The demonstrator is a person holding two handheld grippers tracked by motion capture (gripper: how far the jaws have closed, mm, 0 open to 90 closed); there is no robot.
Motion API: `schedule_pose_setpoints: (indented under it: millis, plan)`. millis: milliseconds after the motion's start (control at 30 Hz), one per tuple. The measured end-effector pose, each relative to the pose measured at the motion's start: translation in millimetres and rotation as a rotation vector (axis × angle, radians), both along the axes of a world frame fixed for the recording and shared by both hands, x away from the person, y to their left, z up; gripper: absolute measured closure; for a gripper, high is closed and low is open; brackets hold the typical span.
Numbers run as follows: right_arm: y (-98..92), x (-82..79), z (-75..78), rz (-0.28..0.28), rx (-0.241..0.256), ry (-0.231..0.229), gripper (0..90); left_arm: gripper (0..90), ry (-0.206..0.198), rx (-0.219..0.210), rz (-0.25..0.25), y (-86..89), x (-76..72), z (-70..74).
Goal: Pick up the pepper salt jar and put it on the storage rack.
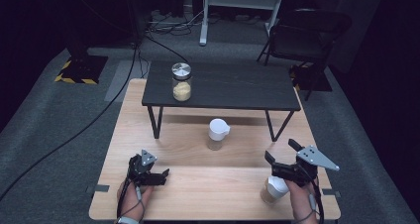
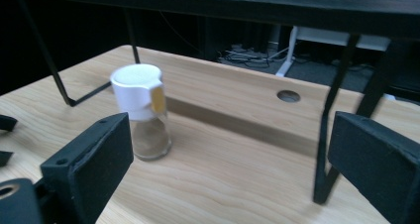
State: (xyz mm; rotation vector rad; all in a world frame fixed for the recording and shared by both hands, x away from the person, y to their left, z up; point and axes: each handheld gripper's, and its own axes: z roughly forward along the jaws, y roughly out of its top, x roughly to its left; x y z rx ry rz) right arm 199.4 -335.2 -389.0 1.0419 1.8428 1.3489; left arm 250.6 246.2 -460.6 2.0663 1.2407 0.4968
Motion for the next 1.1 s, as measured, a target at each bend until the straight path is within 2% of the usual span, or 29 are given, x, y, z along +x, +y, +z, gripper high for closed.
schedule_pose_setpoints:
  millis: [100, 333, 533, 767, 1100]
  plan:
    - [8.8, 0.7, 1.5, 0.005, 0.008, -0.008, 2.8, 6.4, 0.0, 0.0, 0.0, 0.0, 0.0, 0.0]
    - [25.4, -4.1, 11.8, 0.006, -0.042, -0.018, 2.8, 6.4, 0.0, 0.0, 0.0, 0.0, 0.1, 0.0]
    - [33.7, -8.1, 17.4, 0.011, -0.06, -0.02, 2.8, 6.3, 0.002, 0.0, -0.001, 0.1, 0.2, 0.1]
    - [41.9, -8.4, 19.9, 0.022, -0.063, -0.016, 2.8, 6.2, 0.002, -0.001, -0.001, 0.0, 0.3, 0.1]
    - [66.8, -3.0, 25.5, 0.062, -0.063, -0.032, 2.8, 5.8, 0.003, 0.002, -0.003, -0.1, 0.5, 0.4]
